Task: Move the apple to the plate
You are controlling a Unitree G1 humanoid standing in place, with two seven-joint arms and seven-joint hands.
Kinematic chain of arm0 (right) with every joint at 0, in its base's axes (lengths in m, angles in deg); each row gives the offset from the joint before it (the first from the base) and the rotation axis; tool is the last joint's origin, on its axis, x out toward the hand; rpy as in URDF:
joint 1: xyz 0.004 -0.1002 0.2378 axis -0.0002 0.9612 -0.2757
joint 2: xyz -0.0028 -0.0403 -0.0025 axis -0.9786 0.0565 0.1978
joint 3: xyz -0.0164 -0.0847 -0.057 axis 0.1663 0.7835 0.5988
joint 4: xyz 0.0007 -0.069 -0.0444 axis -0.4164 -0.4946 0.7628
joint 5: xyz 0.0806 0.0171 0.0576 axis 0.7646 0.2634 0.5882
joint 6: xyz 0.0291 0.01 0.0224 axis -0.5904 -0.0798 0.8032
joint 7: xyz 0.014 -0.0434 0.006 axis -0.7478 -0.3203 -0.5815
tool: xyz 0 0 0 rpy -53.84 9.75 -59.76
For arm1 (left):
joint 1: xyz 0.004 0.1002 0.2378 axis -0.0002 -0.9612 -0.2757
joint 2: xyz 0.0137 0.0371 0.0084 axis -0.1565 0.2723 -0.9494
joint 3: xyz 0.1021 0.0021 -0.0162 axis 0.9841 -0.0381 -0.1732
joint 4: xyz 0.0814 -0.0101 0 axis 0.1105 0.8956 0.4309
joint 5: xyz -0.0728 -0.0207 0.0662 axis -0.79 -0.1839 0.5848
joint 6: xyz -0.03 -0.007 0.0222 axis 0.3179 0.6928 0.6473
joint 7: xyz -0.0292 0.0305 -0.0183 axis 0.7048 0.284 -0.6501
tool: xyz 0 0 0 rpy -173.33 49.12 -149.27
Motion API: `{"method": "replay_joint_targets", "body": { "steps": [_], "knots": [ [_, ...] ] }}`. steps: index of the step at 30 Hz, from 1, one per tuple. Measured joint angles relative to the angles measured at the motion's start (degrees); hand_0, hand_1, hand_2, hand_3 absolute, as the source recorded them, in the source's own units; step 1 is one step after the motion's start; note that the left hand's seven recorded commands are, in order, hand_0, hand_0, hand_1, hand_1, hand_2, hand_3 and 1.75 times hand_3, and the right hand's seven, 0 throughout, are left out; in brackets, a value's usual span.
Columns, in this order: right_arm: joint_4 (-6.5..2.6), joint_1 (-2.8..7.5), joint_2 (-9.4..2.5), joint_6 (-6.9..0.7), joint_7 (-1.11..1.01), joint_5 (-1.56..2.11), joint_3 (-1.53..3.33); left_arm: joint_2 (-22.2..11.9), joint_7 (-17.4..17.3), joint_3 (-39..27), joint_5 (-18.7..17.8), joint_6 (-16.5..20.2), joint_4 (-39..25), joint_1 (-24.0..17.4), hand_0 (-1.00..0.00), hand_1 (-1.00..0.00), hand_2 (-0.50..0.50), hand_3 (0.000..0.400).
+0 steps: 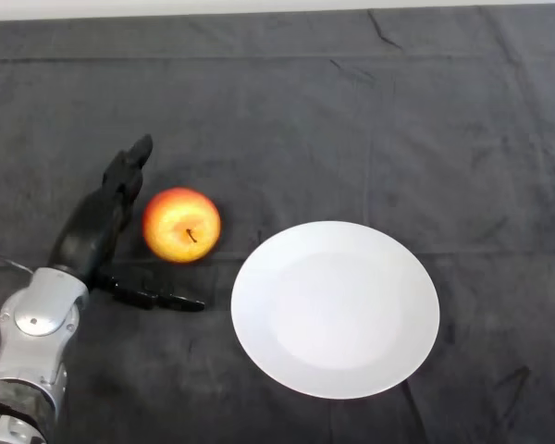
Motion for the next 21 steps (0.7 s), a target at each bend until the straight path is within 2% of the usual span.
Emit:
{"method": "replay_joint_targets", "body": {
  "steps": [17, 18, 19, 20, 21],
  "knots": [
    [0.00, 0.00, 0.00, 0.00, 0.00, 0.00, 0.00, 0.43, 2.35, 0.39, 0.32, 2.92, 3.64, 1.20, 0.00, 0.00, 0.00, 0.000],
    [0.00, 0.00, 0.00, 0.00, 0.00, 0.00, 0.00, 0.56, 2.36, 0.49, 0.37, 3.16, 3.83, 1.62, 0.00, -0.15, 0.07, 0.060],
    [0.00, 0.00, 0.00, 0.00, 0.00, 0.00, 0.00, 0.74, 2.37, 0.61, 0.49, 3.19, 3.87, 2.03, 0.00, -0.63, 0.32, 0.253],
    [0.00, 0.00, 0.00, 0.00, 0.00, 0.00, 0.00, 0.91, 2.40, 0.66, 0.51, 3.19, 3.87, 2.25, -0.14, -0.82, 0.34, 0.326],
    [0.00, 0.00, 0.00, 0.00, 0.00, 0.00, 0.00, 1.11, 2.43, 0.73, 0.55, 3.19, 3.87, 2.43, -0.28, -0.85, 0.29, 0.342]
  ]
}}
